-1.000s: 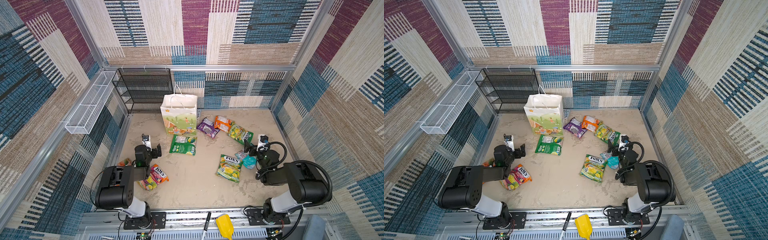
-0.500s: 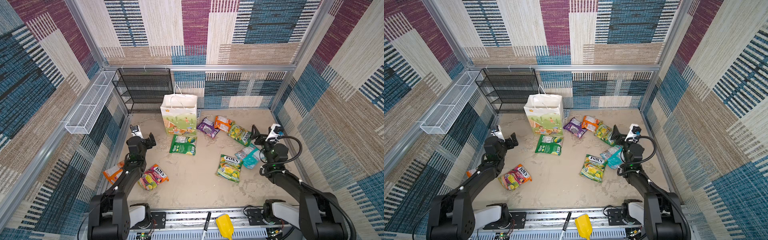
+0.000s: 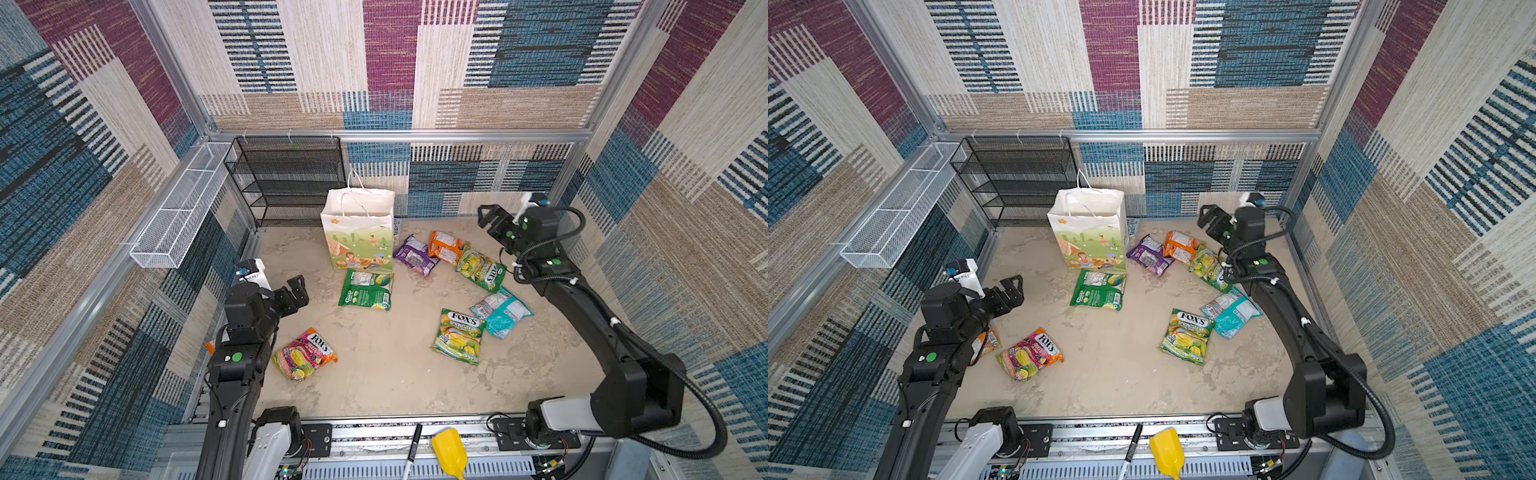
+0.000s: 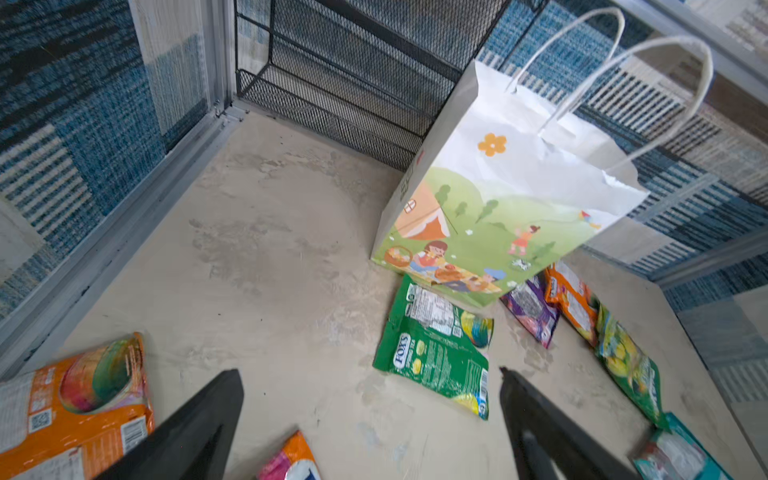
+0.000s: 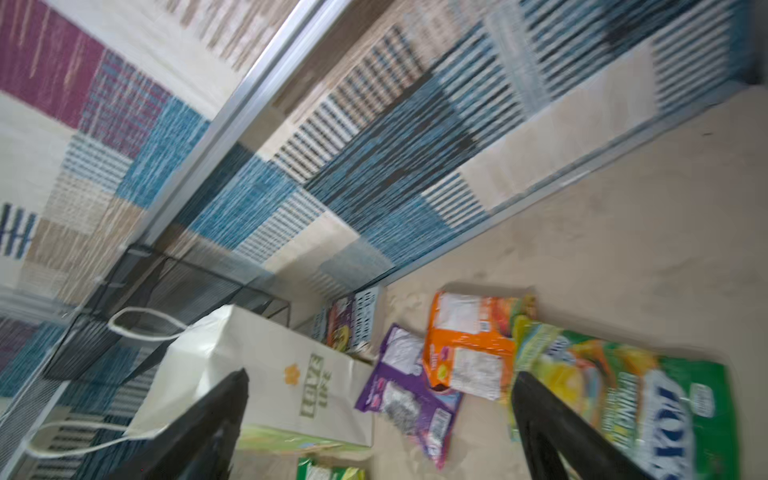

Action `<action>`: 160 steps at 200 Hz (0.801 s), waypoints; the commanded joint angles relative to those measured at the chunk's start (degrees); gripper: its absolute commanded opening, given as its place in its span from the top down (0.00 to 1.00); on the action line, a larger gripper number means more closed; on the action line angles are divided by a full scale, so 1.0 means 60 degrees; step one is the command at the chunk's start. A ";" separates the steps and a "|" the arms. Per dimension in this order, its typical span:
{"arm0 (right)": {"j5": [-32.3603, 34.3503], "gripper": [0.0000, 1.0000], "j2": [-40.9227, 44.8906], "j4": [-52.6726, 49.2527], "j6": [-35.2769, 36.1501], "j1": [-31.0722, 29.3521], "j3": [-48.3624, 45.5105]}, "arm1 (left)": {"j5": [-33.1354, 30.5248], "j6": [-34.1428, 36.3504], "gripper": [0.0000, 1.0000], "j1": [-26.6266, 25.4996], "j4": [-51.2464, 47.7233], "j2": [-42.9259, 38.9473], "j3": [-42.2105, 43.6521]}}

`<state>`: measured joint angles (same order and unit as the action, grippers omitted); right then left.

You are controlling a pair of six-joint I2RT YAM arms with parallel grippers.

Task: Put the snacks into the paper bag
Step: 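Reach the right gripper to the white paper bag's top edge and grasp it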

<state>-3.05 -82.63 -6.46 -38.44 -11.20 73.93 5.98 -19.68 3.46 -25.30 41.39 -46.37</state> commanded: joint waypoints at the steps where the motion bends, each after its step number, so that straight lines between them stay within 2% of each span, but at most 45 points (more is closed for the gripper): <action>1: -0.0396 0.01 -0.1319 -0.2315 0.0405 -0.0768 0.1816 | 0.1381 0.0732 0.01 -0.0006 -0.1338 -0.0268 0.0110; 43: -0.0102 0.01 -0.4373 -0.4351 0.1182 -0.2122 0.6460 | 0.1917 0.0757 0.01 -0.0108 -0.1048 -0.0446 0.0347; 62: -0.0155 0.02 -0.5592 -0.5043 0.1291 -0.2347 0.8435 | 0.2032 0.0788 0.01 -0.0300 -0.1042 -0.0459 0.0403; 89: -0.0279 0.07 -0.7816 -0.6695 0.1249 -0.2527 1.2288 | 0.1933 0.0819 0.01 -0.0531 -0.1013 -0.0513 0.0410; 100: -0.0405 0.10 -0.8487 -0.7172 0.1151 -0.2571 1.3394 | 0.1920 0.0823 0.01 -0.0577 -0.1002 -0.0565 0.0430; 113: -0.0541 0.12 -0.8712 -0.7147 0.1081 -0.2635 1.3520 | 0.1868 0.0819 0.01 -0.0644 -0.1000 -0.0615 0.0437; 139: -0.0678 0.16 -0.8125 -0.5985 0.1158 -0.2865 1.1804 | 0.1889 0.0819 0.01 -0.0737 -0.0969 -0.0654 0.0464; 160: -0.0471 0.17 -0.8112 -0.5896 0.1186 -0.2959 1.1643 | 0.1909 0.0819 0.01 -0.0840 -0.0926 -0.0627 0.0500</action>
<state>-6.07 -132.33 -44.45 -31.46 -28.40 144.88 16.82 -16.29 -1.08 -32.23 37.50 -43.68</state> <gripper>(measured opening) 0.830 0.990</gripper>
